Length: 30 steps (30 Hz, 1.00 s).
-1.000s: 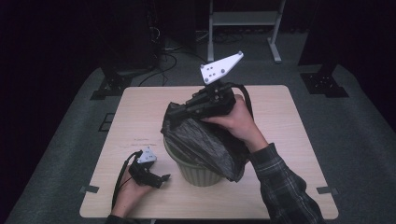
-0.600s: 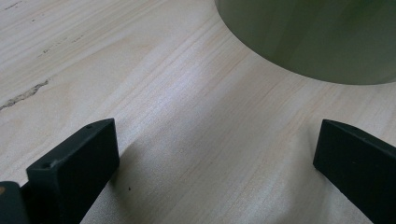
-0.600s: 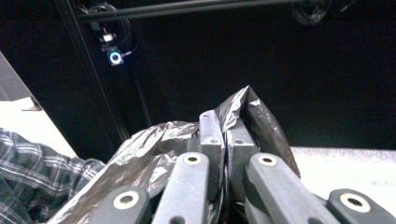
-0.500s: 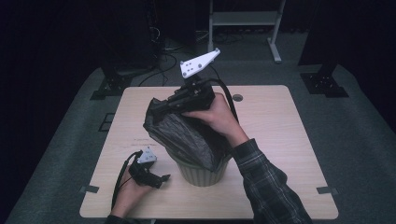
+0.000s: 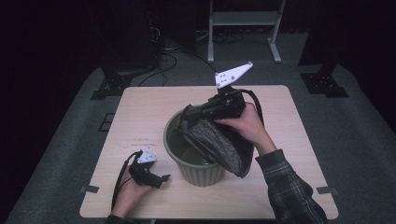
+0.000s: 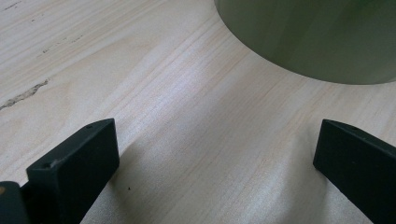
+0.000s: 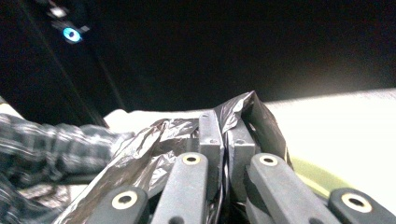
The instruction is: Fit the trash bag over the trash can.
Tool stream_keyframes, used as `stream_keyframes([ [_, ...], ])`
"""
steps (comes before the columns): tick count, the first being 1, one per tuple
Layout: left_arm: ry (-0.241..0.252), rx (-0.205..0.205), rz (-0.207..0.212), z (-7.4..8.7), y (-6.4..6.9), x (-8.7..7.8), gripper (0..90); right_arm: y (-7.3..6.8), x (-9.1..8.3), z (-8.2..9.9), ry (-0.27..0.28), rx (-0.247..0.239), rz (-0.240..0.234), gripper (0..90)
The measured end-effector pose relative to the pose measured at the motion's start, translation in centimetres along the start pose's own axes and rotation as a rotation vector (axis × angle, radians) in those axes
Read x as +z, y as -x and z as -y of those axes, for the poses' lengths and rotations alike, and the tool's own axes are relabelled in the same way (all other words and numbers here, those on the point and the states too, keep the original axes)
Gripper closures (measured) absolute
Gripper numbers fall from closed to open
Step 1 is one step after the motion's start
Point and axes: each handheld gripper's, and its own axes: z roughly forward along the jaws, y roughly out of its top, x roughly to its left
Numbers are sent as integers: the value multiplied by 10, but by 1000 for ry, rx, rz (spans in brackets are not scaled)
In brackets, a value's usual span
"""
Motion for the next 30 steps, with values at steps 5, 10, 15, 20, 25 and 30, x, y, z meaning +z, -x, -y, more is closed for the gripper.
stream_keyframes([
  [5, 0, 0, 0, 0, 0, 0, 0, 5, -8, 20, -42, 19, 71, 866],
  [10, 0, 0, 0, 0, 0, 0, 0, 9, -13, 35, -63, 36, 117, 844],
  [15, 0, 0, 0, 0, 0, 0, 0, 8, -16, 44, -100, 30, 175, 761],
  [20, 0, -1, -1, 0, 0, 0, 0, 6, -24, 51, -110, 35, 236, 640],
  [25, 0, -1, -1, 0, 0, 0, 0, 2, -42, 59, -101, 50, 275, 556],
  [30, 0, -2, -1, 0, 0, 0, 0, -3, -57, 68, -105, 62, 307, 487],
])
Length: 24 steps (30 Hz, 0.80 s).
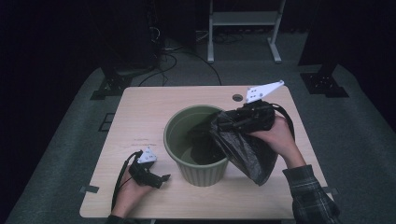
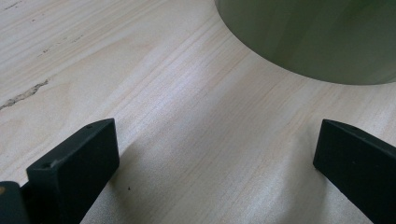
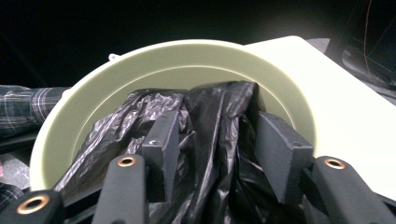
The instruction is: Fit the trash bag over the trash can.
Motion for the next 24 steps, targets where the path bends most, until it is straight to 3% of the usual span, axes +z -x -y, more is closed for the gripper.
stream_keyframes([
  [10, 0, -1, -1, 0, 0, 0, 0, -1, -35, 24, 40, 25, 62, 431],
  [18, 0, -2, -2, 0, 0, 0, 0, -8, -49, 44, 58, 49, 69, 484],
  [19, 0, -3, -3, 0, 0, 0, 0, -8, -48, 48, 60, 53, 67, 621],
  [22, 2, -7, 6, 0, 0, -1, 0, -7, -45, 51, 46, 52, 88, 817],
  [24, -1, -7, 26, 0, 0, -5, 0, -4, -44, 52, 52, 61, 89, 883],
])
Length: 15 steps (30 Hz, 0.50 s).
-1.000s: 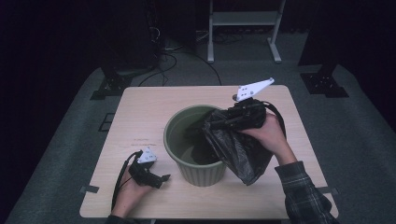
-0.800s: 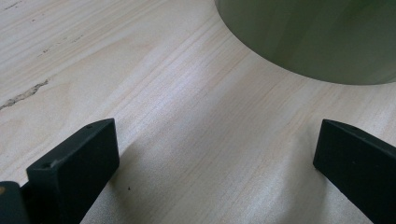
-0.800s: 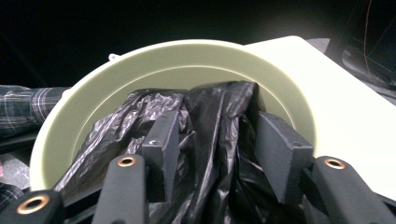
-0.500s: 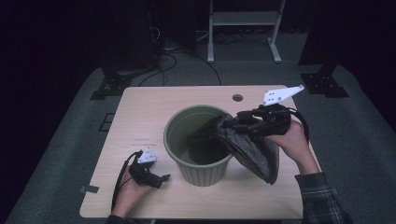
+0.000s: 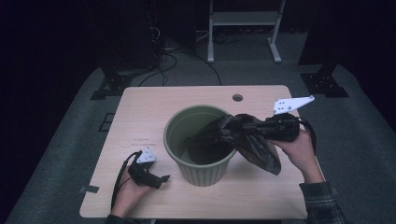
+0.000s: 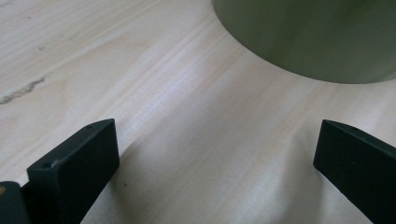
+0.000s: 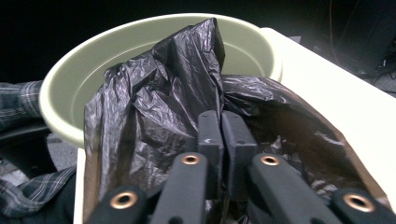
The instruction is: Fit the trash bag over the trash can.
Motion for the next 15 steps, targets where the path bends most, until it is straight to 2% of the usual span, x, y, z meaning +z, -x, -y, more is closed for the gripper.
stream_keyframes([
  [4, 41, 19, 14, -4, 2, -12, 0, 4, 1, -3, 19, 11, 1, 899],
  [6, 70, 13, 46, -6, 3, -17, 0, 4, 2, -6, 27, 7, -1, 899],
  [15, 137, 69, 129, -22, 10, -40, 0, 3, 4, -12, 33, -7, -9, 894],
])
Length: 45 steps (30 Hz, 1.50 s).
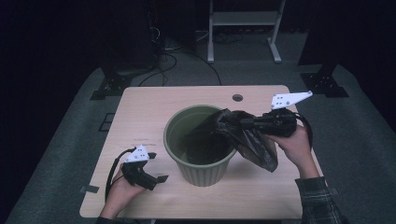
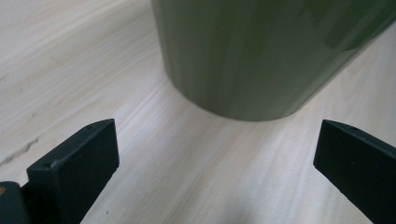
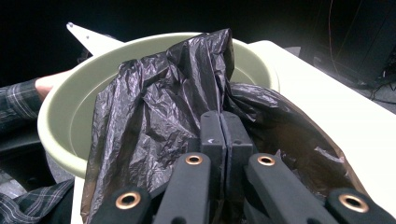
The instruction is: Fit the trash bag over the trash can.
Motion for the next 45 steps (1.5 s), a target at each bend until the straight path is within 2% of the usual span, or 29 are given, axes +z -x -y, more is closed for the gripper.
stream_keyframes([
  [3, 31, 5, 33, -9, 2, -9, 0, 1, 0, -1, -3, 6, -1, 894],
  [7, 46, 8, 53, -17, 4, -17, 0, 0, 1, -3, -8, 4, -3, 895],
  [16, 98, 57, 94, -43, 9, -43, 0, 0, 1, -5, -14, 5, -5, 894],
  [24, 141, 64, 92, -71, 14, -62, 16, 0, 2, -7, -12, 1, -6, 894],
  [28, 177, 78, 79, -91, 16, -69, 30, 0, 4, -8, -14, 0, -12, 895],
  [31, 199, 99, 91, -104, 18, -71, 52, 0, 6, -9, -13, -2, -14, 895],
  [33, 208, 120, 99, -113, 20, -71, 116, 0, 7, -9, -14, -3, -18, 895],
  [41, 218, 181, 104, -151, 26, -59, 128, -1, 13, -10, -28, -12, -32, 895],
  [45, 220, 207, 124, -168, 26, -48, 139, -3, 18, -12, -36, -15, -46, 895],
])
